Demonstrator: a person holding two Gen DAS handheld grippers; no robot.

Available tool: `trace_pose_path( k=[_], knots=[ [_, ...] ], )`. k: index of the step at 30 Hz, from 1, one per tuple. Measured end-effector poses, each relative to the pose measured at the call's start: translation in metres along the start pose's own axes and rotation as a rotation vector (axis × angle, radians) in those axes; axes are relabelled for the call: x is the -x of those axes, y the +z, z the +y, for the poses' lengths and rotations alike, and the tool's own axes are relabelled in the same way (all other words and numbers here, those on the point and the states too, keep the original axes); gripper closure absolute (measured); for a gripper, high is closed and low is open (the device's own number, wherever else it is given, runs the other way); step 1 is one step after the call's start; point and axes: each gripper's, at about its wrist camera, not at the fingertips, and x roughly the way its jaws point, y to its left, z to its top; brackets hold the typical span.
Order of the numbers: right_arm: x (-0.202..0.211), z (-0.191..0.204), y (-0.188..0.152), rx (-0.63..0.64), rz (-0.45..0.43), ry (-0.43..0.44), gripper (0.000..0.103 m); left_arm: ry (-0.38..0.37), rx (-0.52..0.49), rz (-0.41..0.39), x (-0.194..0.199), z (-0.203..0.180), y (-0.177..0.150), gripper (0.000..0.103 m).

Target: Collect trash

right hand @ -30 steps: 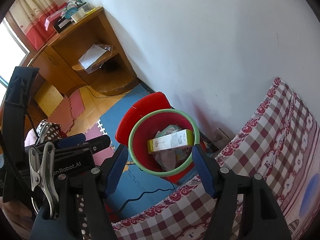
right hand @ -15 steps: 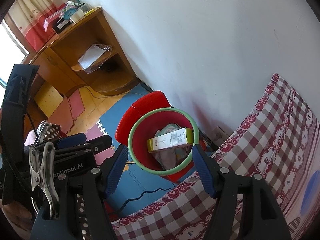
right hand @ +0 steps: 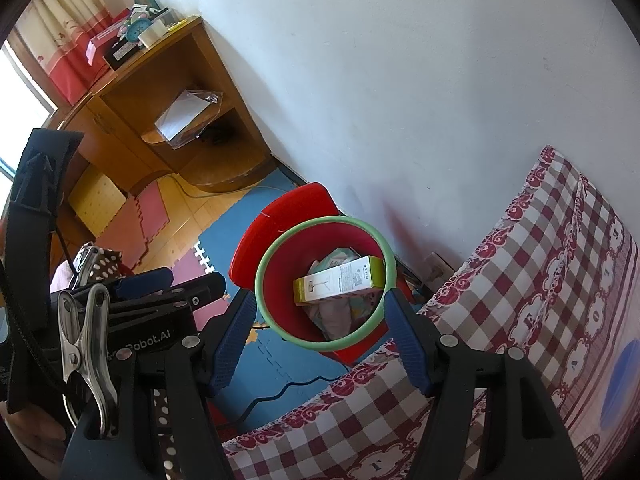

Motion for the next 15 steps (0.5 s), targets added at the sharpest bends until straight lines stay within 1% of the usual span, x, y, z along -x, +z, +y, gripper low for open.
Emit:
trace_pose_path(
  k=[4, 6, 8, 15],
  knots=[
    [0.0024, -0.0027, 0.0009, -0.007, -0.001, -0.002, 0.034, 0.013, -0.01, -0.002, 0.0001, -0.0029, -0.0003, 0.036],
    [0.0044, -0.004, -0.0003, -0.008, -0.002, -0.003, 0.034, 0.024, -0.012, -0.003, -0.0005, -0.0059, 0.0002, 0.033],
    [0.005, -0.0043, -0.0004, -0.009, -0.002, -0.003, 0.034, 0.031, -0.015, -0.005, -0.0005, -0.0066, 0.0006, 0.032],
    [0.0094, -0.0049, -0.0014, -0.021, -0.005, -0.011, 0.034, 0.015, -0.007, 0.012, -0.0024, -0.0069, 0.0008, 0.032]
  ],
)
